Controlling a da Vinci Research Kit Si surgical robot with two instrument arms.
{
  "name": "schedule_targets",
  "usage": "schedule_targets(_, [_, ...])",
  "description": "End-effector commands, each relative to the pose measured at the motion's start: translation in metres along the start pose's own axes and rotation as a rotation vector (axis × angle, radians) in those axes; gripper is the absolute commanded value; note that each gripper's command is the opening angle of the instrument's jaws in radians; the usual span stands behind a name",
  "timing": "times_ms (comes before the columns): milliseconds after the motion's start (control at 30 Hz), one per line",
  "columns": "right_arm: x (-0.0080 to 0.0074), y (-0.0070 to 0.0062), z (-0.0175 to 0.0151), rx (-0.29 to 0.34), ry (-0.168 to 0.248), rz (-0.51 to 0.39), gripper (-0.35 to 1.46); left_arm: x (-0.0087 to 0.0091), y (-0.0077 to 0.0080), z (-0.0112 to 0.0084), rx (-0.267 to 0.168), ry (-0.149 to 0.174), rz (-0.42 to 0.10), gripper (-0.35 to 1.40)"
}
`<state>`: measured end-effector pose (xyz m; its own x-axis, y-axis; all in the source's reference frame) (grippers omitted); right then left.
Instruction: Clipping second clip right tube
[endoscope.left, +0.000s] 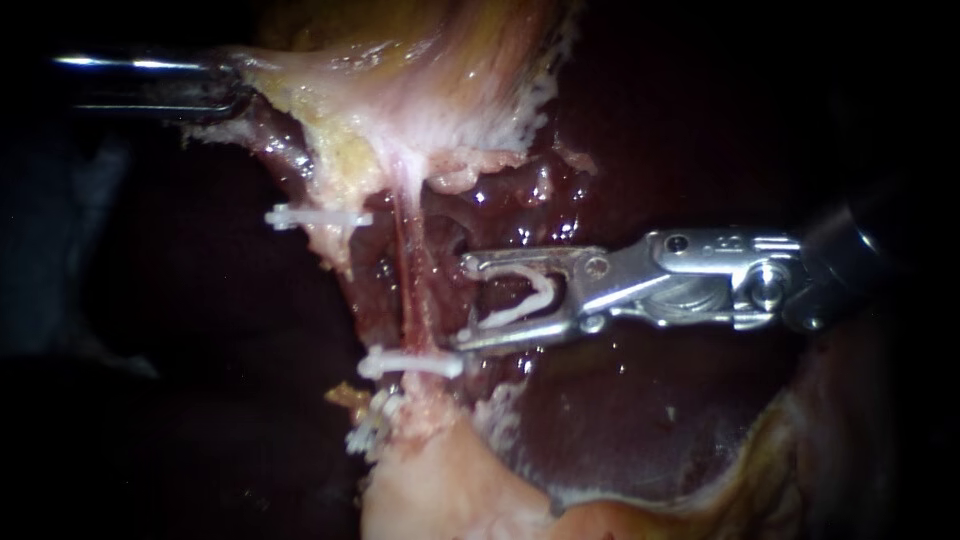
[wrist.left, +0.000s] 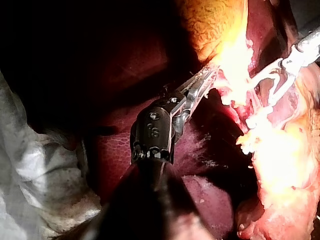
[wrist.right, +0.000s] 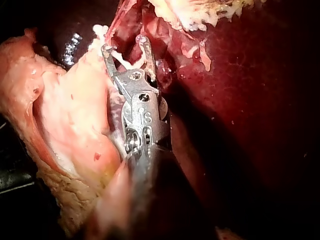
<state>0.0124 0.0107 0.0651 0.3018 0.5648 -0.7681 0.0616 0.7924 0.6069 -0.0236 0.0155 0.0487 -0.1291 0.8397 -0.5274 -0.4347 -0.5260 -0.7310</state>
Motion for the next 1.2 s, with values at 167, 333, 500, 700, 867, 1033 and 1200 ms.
schedule_targets(167, [0.0002,-0.0003,0.0004,-0.001,0.001,0.011,0.49,-0.0001,0.0001,0.0000,0.001,-0.002,0.000,-0.35])
schedule_targets(333, [0.0002,-0.0007,0.0012,-0.007,-0.001,0.040,0.49,-0.0001,0.0001,0.0000,0.001,-0.002,0.000,-0.35])
schedule_targets(500, [0.0003,-0.0009,0.0022,-0.009,0.009,0.082,0.49,-0.0001,0.0001,0.0000,0.002,-0.002,0.000,-0.35])
schedule_targets(700, [0.0004,-0.0012,0.0035,0.029,0.017,0.117,0.49,-0.0001,0.0002,0.0000,0.002,-0.002,0.000,-0.35])
schedule_targets(867, [0.0002,-0.0015,0.0047,0.038,0.015,0.125,0.49,-0.0001,0.0002,0.0001,0.002,-0.002,0.000,-0.35])
schedule_targets(1033, [0.0000,-0.0014,0.0059,0.038,0.017,0.128,0.49,-0.0001,0.0002,0.0001,0.002,-0.002,0.000,-0.35])
schedule_targets(1200, [-0.0002,-0.0014,0.0072,0.051,0.023,0.137,0.49,-0.0001,0.0002,0.0001,0.004,-0.005,0.001,-0.35])
